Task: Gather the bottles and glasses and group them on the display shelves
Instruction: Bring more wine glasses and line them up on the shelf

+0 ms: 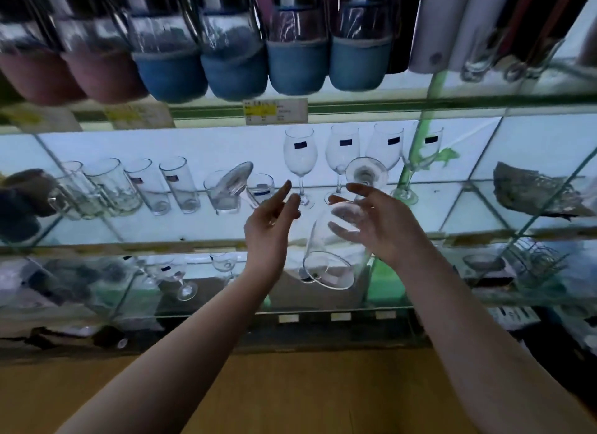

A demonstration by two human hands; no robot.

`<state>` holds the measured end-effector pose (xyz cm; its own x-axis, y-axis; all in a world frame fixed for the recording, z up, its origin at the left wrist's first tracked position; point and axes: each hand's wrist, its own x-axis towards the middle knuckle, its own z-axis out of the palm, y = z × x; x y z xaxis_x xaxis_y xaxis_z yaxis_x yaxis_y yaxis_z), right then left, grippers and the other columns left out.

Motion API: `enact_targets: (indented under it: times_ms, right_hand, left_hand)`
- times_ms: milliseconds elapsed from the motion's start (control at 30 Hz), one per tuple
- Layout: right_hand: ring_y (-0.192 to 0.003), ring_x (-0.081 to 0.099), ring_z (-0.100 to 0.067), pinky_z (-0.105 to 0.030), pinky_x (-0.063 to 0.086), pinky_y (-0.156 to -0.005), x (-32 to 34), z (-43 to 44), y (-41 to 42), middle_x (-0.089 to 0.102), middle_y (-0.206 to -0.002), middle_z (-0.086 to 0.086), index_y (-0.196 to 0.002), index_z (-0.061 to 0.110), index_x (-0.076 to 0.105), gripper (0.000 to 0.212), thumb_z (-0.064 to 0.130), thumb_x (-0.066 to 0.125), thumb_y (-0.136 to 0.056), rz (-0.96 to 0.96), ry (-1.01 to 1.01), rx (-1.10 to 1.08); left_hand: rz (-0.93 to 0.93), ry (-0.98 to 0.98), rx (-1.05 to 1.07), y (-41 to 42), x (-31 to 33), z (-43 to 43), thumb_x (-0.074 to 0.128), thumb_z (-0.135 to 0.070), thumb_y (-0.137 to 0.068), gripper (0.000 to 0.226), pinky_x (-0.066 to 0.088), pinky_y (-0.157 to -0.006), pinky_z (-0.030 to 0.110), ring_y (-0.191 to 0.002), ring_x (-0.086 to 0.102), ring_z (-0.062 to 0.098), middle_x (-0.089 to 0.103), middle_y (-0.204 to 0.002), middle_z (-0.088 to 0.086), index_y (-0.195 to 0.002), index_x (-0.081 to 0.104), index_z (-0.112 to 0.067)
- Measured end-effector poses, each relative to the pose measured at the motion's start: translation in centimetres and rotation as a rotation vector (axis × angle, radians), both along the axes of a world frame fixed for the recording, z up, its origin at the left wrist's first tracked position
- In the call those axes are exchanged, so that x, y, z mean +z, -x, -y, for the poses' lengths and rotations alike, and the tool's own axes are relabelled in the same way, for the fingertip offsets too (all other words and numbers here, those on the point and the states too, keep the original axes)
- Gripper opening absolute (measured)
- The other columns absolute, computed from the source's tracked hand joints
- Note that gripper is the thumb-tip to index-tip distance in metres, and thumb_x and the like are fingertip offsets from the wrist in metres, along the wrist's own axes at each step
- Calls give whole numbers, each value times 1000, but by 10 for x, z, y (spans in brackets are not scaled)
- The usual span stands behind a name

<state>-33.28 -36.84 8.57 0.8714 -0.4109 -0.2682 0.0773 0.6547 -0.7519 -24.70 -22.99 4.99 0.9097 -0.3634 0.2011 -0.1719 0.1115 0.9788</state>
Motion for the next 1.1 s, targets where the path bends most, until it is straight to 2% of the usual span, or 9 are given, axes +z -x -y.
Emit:
enact_targets:
  times_ms: [67,133,300,433,533,667,800,967,1100]
  right_hand:
    - [-75,69,-25,-52,54,-84,4,0,-3,56,-93,-21,-91,5,61,9,4,54,-86,51,-27,23]
    - [-92,65,-28,-53,48,-93,7,-2,-6,56,-111,-19,-103,5,57,31,10,64,-74,122,-36,42]
    - [-127,45,-42,-57,40,-100,10,-1,-2,43,-141,-25,-103,4,56,57,25,82,-57,211,-233,28]
    - [-122,49,-47,-53,39,-105,6,4,10,48,-132,-33,-102,-2,58,74,20,90,-39,246,-231,40]
    - [-109,58,-47,-51,52,-89,5,9,14,52,-127,-34,-111,0,53,86,14,90,-35,278,-228,30]
    - [-105,61,-43,-48,54,-87,4,22,14,56,-120,-33,-109,1,54,83,15,93,-37,274,-226,20]
    - [-108,61,-41,-46,54,-86,-1,40,15,58,-118,-33,-103,4,53,80,17,95,-36,254,-290,-29]
    - [-115,57,-39,-43,52,-90,-5,66,26,61,-112,-29,-96,5,55,36,30,67,-74,220,-280,-83]
    - [-118,56,-38,-41,52,-89,-10,92,35,59,-119,-29,-101,5,56,40,31,66,-72,211,-266,-117]
  left_hand:
    - [52,1,-41,-3,10,-3,56,-42,-83,36,45,-80,16,-77,63,-3,69,-91,1,-118,59,-34]
    - [119,0,-72,-5,17,-3,50,-40,-88,39,43,-78,11,-79,61,-5,66,-94,4,-123,59,-25]
    - [297,9,-82,-1,29,8,42,-50,-80,69,40,-74,21,-75,55,7,61,-78,10,-107,65,9]
    - [400,-95,-105,6,29,20,53,-51,-74,58,46,-84,32,-80,58,9,60,-75,-8,-123,64,-21]
    - [426,-155,-73,7,26,32,64,-57,-65,62,45,-89,50,-86,61,14,59,-77,-11,-121,64,-30]
    - [414,-157,-40,11,28,52,66,-65,-59,44,45,-90,49,-90,61,12,62,-92,-12,-102,57,-60]
    - [407,-106,-33,15,26,77,68,-61,-60,43,44,-93,51,-86,63,7,64,-100,-10,-101,59,-53]
    - [395,-106,-14,23,22,109,69,-63,-56,41,45,-90,51,-83,63,6,63,-97,-14,-95,61,-54]
    - [409,-129,-19,31,14,137,67,-67,-57,52,46,-89,50,-89,62,14,62,-97,-11,-102,64,-41]
